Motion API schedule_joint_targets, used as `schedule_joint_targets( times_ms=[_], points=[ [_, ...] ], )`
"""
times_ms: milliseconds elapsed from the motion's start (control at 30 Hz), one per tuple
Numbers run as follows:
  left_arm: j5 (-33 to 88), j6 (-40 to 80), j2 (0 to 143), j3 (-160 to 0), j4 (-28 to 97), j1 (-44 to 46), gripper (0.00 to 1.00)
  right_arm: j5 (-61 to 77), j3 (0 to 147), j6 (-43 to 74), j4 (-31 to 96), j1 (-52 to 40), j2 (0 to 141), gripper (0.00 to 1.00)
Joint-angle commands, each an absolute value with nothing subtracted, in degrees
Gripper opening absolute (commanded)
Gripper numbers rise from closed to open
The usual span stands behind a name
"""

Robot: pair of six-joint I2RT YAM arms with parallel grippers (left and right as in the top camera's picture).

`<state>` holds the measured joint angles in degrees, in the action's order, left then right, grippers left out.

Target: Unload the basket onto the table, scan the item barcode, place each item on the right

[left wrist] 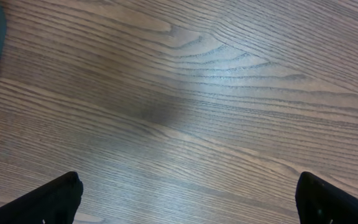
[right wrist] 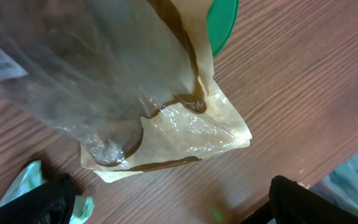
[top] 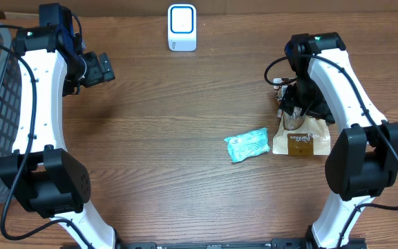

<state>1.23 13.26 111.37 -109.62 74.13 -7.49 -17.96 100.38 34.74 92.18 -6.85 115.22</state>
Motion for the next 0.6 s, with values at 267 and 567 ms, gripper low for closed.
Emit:
schedule_joint_targets(
  times_ms=[267,567],
  points=[
    [1.0,12.2,111.2,-110.6,74.1,-7.0,1.00,-7.0,101.0,20.9,87.4,-13.1,95.6,0.97],
    [1.0,12.2,111.2,-110.6,74.1,-7.0,1.00,-5.0,101.0,17.5,87.4,-28.8,72.7,1.00]
  ],
)
